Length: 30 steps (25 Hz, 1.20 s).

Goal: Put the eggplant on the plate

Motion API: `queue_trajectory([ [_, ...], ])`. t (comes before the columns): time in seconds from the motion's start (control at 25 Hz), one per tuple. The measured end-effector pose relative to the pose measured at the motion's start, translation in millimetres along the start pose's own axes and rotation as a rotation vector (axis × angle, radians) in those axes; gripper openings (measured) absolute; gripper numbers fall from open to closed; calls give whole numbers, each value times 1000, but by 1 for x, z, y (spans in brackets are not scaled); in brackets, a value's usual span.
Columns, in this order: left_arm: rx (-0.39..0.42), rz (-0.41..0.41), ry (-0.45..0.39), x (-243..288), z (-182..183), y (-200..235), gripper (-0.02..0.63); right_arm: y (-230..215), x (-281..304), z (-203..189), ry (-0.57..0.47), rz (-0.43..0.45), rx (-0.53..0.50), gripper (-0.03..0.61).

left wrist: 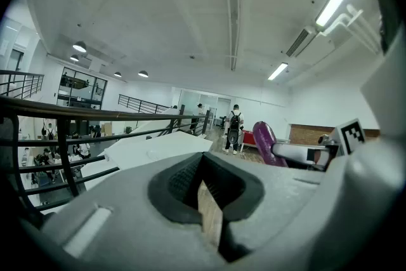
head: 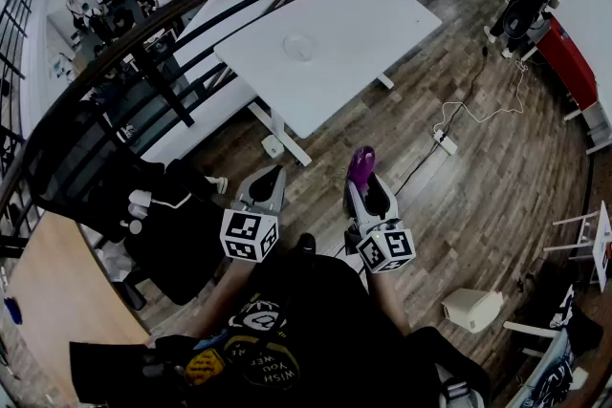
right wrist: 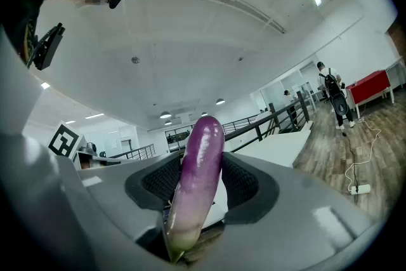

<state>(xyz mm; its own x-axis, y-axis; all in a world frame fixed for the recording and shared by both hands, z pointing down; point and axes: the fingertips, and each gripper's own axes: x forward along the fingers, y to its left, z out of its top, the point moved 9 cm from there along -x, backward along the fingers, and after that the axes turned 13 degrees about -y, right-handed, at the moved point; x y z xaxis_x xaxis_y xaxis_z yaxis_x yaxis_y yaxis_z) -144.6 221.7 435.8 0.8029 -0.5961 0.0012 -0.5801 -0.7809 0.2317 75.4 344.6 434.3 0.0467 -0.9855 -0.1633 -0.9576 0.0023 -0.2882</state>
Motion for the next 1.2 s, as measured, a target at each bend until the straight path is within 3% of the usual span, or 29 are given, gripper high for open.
queue_trajectory([
  [0.44, -8, 6, 2, 6, -3, -7, 5, -8, -1, 1, 5, 14, 5, 209],
  [0.64, -19, 11, 6, 11, -7, -12, 5, -18, 0, -5, 49, 23, 81, 212],
  [0.92, -27, 12, 20, 33, -17, -32, 5, -47, -3, -2, 73, 34, 107, 212],
  [1.2, 31, 22, 50, 38, -27, -56, 5, -74, 2, -15, 124, 85, 174, 212],
])
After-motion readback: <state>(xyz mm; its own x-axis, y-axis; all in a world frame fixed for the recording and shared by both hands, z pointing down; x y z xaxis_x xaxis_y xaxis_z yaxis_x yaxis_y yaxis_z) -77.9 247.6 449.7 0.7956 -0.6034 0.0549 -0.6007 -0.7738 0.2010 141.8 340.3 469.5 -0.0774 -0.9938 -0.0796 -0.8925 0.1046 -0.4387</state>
